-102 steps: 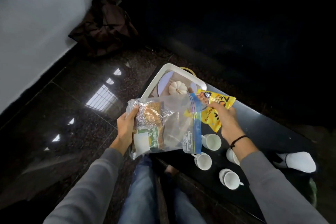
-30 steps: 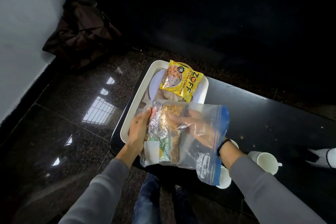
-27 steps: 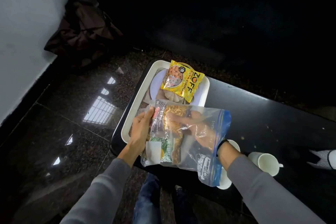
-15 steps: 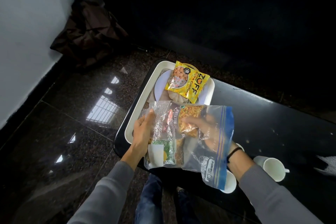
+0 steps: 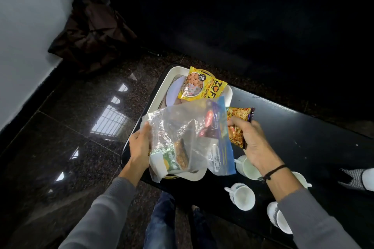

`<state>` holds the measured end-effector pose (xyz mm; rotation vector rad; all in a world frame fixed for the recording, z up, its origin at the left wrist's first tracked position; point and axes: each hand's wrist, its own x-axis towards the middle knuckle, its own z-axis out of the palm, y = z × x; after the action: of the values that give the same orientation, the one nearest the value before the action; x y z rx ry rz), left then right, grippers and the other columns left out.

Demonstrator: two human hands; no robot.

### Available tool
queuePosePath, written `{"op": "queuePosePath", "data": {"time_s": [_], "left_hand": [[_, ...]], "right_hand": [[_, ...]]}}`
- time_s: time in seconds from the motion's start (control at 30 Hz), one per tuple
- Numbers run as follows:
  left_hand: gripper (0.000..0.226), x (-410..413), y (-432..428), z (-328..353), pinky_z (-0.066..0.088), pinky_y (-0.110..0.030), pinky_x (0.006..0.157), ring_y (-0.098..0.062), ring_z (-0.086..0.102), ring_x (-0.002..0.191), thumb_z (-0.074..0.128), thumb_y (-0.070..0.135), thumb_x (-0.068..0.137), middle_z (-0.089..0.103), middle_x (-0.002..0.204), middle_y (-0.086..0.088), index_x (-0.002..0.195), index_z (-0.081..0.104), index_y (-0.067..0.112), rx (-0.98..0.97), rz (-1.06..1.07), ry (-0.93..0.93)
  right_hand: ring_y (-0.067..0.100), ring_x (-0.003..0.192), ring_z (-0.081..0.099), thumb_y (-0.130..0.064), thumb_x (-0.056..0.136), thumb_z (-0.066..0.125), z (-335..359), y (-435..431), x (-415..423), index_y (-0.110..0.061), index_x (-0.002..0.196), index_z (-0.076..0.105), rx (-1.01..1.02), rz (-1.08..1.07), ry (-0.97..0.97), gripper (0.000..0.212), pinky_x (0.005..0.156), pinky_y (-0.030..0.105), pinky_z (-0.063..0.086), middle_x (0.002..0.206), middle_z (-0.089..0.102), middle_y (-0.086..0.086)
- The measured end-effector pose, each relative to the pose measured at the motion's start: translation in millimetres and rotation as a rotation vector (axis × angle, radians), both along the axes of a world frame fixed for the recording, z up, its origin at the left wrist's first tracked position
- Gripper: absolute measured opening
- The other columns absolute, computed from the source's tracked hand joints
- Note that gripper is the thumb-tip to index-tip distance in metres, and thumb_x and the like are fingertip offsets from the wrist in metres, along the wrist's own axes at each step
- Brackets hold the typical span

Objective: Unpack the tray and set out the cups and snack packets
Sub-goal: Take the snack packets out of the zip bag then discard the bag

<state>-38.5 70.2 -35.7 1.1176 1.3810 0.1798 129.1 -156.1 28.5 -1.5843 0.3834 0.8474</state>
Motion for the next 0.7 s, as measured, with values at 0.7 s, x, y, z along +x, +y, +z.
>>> {"op": "queuePosePath", "data": {"time_s": [0.7], "left_hand": [[0.026,16.0,24.5,-11.1,0.054,-0.032,0.064,-0.021,0.07,0.075,0.066,0.036,0.096,0.072,0.083,-0.004,0.097,0.068,0.01,-0.215,0.432,-0.052]], "right_hand": [[0.023,0.087,0.07,-0.017,0.084,0.058,-13.7,-7.0,-1.2,-0.016,0.101,0.07,0.281,-0.412,0.244,0.021,0.068,0.031,0.059,0.088,0.078,0.005]]}}
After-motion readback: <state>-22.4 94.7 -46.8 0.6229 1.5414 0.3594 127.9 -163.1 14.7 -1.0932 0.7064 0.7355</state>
